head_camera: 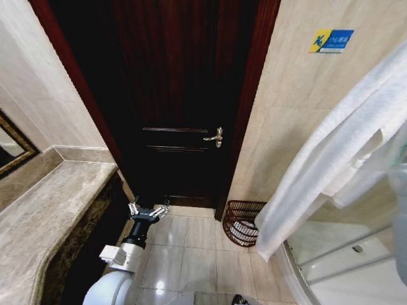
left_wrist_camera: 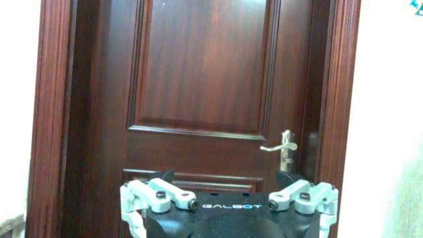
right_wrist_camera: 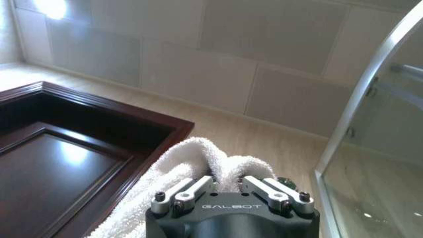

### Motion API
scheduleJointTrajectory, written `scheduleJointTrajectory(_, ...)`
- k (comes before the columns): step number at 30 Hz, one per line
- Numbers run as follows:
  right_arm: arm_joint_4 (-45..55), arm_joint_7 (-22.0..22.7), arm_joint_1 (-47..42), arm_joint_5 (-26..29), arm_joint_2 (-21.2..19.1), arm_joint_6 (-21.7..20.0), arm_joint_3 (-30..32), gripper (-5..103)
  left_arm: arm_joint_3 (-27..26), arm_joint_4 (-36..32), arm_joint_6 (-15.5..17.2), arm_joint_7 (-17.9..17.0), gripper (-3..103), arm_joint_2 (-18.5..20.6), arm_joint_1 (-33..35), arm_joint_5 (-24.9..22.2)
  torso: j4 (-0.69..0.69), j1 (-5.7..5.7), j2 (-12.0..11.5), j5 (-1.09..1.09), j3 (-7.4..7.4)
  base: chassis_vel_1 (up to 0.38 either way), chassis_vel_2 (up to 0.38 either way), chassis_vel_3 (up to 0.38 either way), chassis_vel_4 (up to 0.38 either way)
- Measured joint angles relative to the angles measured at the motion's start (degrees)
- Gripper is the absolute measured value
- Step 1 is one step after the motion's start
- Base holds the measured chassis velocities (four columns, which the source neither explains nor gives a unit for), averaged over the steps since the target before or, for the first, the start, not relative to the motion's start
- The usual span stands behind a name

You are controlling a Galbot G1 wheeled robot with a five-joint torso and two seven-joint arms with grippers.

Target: Discard the used towel into the hamper.

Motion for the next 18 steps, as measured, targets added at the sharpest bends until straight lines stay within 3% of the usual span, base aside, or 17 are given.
scheduleJointTrajectory(7, 0.6, 0.6, 1.6, -0.3, 2.2, -0.7, -1.7, 7, 0.0, 0.0, 0.0, 0.0, 99, 0.0, 0.0, 0.0, 0.00, 0.00, 0.0, 0.01, 0.00, 0.000, 0.000, 0.000, 0.000)
scheduleJointTrajectory(18, -3.5, 1.0, 7.7, -4.9, 11.4, -0.3, -8.4, 7, 0.0, 0.0, 0.0, 0.0, 99, 0.0, 0.0, 0.0, 0.01, 0.00, 0.0, 0.01, 0.00, 0.000, 0.000, 0.000, 0.000)
